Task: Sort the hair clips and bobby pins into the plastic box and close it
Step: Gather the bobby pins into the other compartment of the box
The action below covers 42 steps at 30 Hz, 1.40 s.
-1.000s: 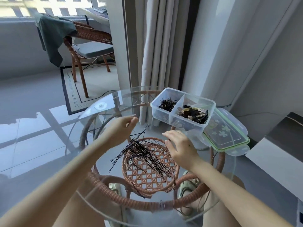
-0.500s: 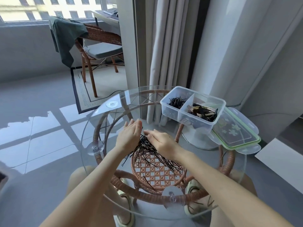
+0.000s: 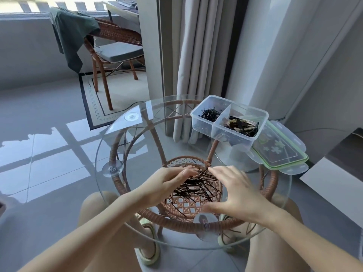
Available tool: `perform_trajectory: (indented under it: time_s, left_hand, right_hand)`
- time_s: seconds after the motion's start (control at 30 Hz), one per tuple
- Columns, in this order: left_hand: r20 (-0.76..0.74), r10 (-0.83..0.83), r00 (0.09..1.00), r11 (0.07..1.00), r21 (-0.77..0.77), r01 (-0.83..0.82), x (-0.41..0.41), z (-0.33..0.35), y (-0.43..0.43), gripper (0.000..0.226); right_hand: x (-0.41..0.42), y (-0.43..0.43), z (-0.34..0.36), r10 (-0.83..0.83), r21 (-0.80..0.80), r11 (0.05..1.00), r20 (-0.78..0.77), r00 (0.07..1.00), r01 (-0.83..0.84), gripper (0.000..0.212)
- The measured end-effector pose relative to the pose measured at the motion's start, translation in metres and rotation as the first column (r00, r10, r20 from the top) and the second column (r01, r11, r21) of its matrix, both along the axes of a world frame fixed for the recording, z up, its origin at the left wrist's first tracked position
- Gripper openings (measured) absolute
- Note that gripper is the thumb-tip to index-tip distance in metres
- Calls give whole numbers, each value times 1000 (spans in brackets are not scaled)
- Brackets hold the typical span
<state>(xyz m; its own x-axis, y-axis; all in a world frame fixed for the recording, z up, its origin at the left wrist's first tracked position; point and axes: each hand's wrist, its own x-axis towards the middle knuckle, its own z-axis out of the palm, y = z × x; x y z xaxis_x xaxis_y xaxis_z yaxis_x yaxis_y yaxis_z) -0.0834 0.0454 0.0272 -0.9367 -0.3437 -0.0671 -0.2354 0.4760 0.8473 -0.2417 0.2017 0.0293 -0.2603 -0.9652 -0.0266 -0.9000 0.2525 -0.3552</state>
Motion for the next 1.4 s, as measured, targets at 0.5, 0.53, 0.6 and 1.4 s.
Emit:
perform_trajectory:
  time_s: [0.5,0.53,0.6,1.4]
  left_hand:
    - [212,381,900,868,-419,-268,57,8,20,67]
    - [201,376,905,887,-360,-288,52,9,23,61]
    - [175,373,911,912,-247,-326,41,11,29,47]
    - [142,229,963,874,-465,-139,8,12,-31,55]
  right_hand:
    - [54,-56,-19,-38,-237,969,121,992,66,67]
    - [56,-60,-18,-52,-245,966,148,988,87,61]
    - [58,-66,-13,-59,-245,964,194,979,107,54]
    - [47,-64,-9,3,-211,977,20,1000,1,25]
